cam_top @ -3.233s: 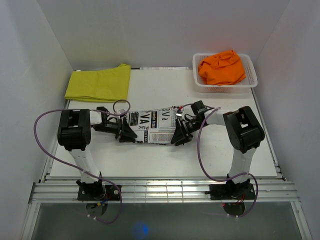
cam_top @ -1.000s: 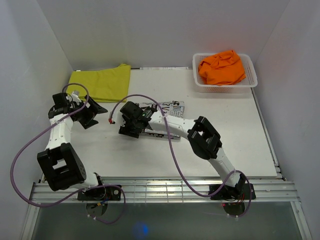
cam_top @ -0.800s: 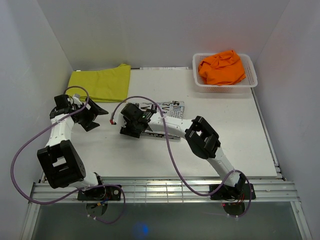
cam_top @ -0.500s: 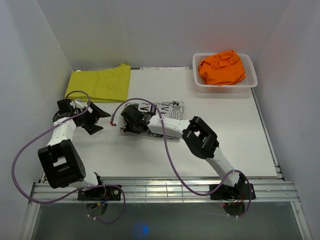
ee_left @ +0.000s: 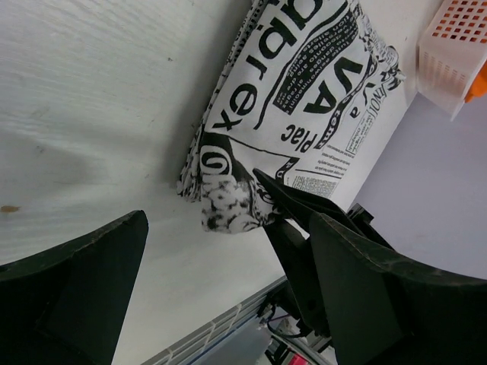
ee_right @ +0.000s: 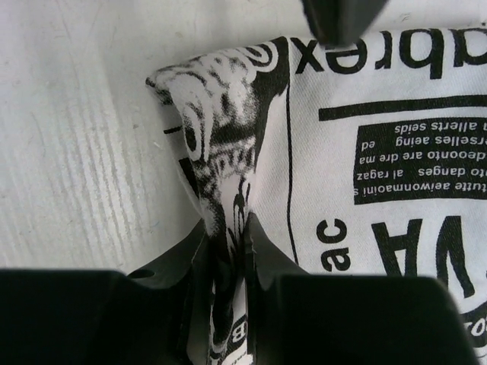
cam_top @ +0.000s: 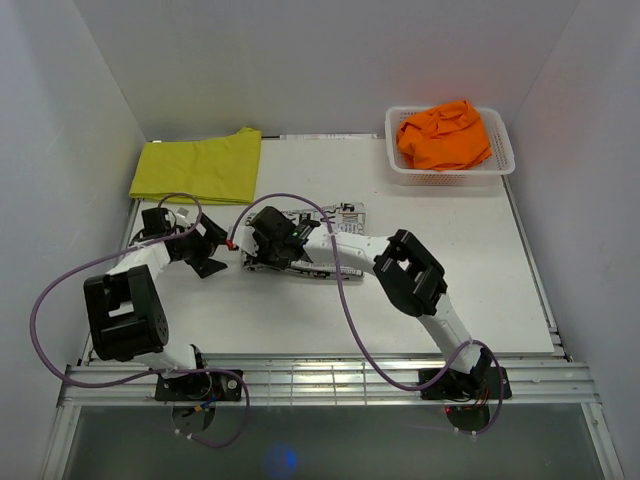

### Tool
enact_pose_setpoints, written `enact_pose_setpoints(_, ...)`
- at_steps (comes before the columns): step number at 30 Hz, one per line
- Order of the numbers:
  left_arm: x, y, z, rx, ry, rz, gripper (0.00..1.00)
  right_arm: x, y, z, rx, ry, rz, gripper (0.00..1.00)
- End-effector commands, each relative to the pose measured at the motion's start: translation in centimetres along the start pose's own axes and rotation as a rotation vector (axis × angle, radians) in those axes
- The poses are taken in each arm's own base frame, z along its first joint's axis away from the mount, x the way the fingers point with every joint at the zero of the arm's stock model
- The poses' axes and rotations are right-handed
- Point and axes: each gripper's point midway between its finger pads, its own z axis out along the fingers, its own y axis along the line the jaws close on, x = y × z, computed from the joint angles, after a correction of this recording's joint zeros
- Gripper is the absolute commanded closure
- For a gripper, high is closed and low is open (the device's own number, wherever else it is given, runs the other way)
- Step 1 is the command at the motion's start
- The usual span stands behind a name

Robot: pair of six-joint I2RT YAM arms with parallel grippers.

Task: Fold and stack the trousers
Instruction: Neatly place the folded trousers to the corner

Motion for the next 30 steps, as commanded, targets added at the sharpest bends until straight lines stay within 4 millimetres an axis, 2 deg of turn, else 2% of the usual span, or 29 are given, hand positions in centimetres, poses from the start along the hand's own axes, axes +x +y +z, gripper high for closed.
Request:
enact_pose_setpoints(1, -0.9, -1.6, 1.3, 0.025, -0.016, 0.041, 0.02, -1.2, 0.9, -2.2, -0.053, -0.045, 0.026, 0.92)
enact_pose_setpoints(4, -0.7, -1.7, 2.6, -0.009, -0.002, 0.066, 0.02, -1.4, 0.8, -2.6, -0.052, -0.053, 0.029, 0.92)
enact_pose_setpoints(8, 0.0, -0.2, 4.1, -0.097, 0.027, 0.068, 0.02, -2.2, 0.1, -3.2, -0.036, -0.072, 0.032, 0.92)
enact_pose_setpoints(14, 1.1, 0.8, 4.8, -0.132, 0.068, 0.046, 0.02, -3.2, -2.0, -3.8, -0.002, -0.103, 0.095, 0.92)
enact_pose_setpoints(16, 2.0, 0.5, 4.9, -0.094, 0.099, 0.024, 0.03, -3.4, -2.4, -4.0, -0.002, -0.114, 0.117, 0.92)
enact_pose_setpoints(17, 2.1, 0.2, 5.0, -0.068, 0.102, 0.022, 0.08, -3.6, -2.4, -4.1, -0.014, -0.125, 0.121, 0.92)
enact_pose_setpoints(19, 3.4, -0.6, 5.1, -0.007, 0.15, -0.02, 0.13, -3.8, -2.4, -4.2, -0.021, -0.134, 0.126, 0.92)
enact_pose_setpoints(21, 3.6, -1.2, 5.3, 0.033, 0.163, -0.037, 0.17, -3.9, -2.8, -4.1, -0.017, -0.137, 0.133, 0.92)
enact_pose_setpoints(30, 4.1, -2.6, 6.4, 0.084, 0.19, -0.09, 0.2, -4.5, -3.3, -3.9, -0.03, -0.16, 0.14, 0.92)
